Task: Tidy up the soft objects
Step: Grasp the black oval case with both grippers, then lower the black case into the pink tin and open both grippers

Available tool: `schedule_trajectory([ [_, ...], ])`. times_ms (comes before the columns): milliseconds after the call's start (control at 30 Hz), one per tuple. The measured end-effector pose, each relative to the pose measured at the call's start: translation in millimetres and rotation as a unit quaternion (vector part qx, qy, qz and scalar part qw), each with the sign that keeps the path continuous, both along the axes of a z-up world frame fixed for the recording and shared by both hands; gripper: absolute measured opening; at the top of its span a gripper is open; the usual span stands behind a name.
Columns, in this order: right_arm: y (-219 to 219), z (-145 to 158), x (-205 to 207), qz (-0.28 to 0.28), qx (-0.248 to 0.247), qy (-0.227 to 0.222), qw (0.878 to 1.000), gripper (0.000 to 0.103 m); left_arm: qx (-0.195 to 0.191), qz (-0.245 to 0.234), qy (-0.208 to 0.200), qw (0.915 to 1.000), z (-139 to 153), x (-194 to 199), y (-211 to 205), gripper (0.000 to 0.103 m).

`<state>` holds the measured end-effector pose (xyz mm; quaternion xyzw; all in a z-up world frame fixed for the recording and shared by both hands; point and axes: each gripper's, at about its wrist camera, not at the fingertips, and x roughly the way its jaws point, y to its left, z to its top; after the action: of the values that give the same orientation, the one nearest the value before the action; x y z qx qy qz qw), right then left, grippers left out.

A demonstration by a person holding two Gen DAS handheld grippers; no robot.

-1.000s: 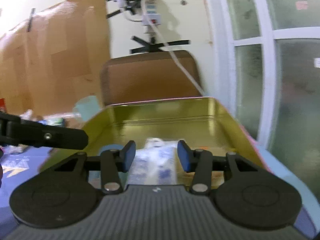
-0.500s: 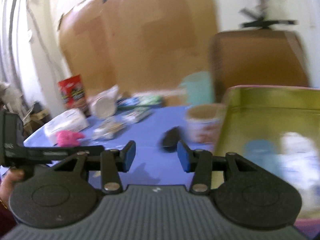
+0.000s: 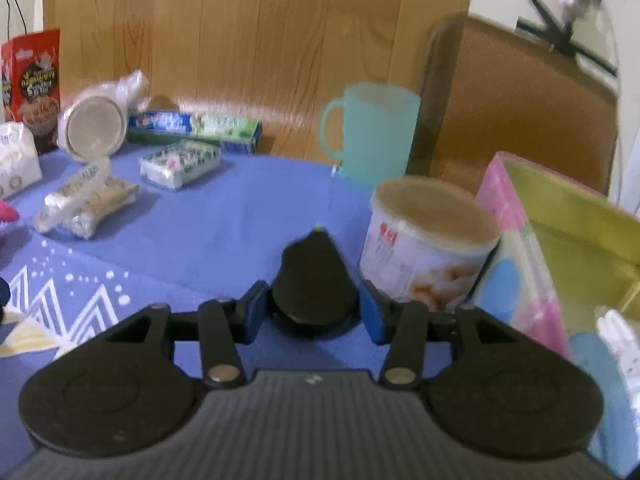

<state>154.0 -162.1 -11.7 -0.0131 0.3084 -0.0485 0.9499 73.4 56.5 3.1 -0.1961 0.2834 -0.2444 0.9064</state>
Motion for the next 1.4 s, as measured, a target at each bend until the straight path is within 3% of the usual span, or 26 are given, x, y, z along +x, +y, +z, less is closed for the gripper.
schedule_trajectory([
  [233, 8.9, 3.8, -46.5, 0.087, 0.079, 0.006, 0.993, 0.052, -0.012, -0.008, 0.005, 0.9999, -1.7, 0.7, 1.9, 0.082],
  [333, 19.9, 3.5, -77.8, 0.129, 0.079, -0.002, 0.989, 0.051, -0.012, -0.04, 0.02, 0.9989, -2.4, 0.5, -5.2, 0.082],
  [467, 21.8, 6.8, -98.2, 0.163, 0.134, -0.005, 0.977, 0.051, -0.029, -0.094, 0.064, 0.993, -6.1, -4.6, -21.9, 0.076],
  [533, 19.3, 5.8, -103.9, 0.172, 0.168, -0.007, 0.971, 0.051, -0.027, -0.095, 0.073, 0.9925, -5.6, -10.6, -31.6, 0.067],
  [633, 17.6, 9.8, -112.7, 0.165, 0.156, -0.031, 0.973, 0.051, -0.014, -0.095, 0.083, 0.992, -2.7, -11.6, -44.1, 0.039],
  [700, 13.5, 17.1, -117.1, 0.162, 0.159, -0.052, 0.973, 0.051, -0.032, -0.116, 0.086, 0.989, 5.6, -9.2, -54.2, 0.036],
  [833, -2.4, 38.6, -130.8, 0.129, 0.122, -0.108, 0.978, 0.051, -0.011, -0.152, 0.042, 0.9874, 39.0, -5.7, -97.7, 0.037],
  [1000, -50.6, 51.8, -146.0, 0.051, 0.098, -0.156, 0.982, 0.051, 0.013, -0.22, 0.017, 0.9753, 61.8, 7.1, -176.4, 0.038],
  [1167, -102.7, 48.5, -144.8, -0.036, 0.096, -0.155, 0.983, 0.052, 0.067, -0.252, 0.005, 0.9654, 64.9, 14.9, -258.9, 0.045],
  [1233, -120.6, 44.9, -139.4, -0.068, 0.082, -0.149, 0.983, 0.052, 0.096, -0.245, -0.002, 0.9649, 63.1, 18.1, -284.4, 0.052],
  [1300, -135.6, 38.6, -136.3, -0.111, 0.065, -0.145, 0.981, 0.052, 0.12, -0.234, -0.008, 0.9647, 60.6, 20.5, -300.7, 0.053],
  [1400, -157.8, 32.0, -146.8, -0.108, 0.091, -0.151, 0.978, 0.052, 0.109, -0.236, 0.004, 0.9655, 56.6, 21.5, -300.0, 0.053],
])
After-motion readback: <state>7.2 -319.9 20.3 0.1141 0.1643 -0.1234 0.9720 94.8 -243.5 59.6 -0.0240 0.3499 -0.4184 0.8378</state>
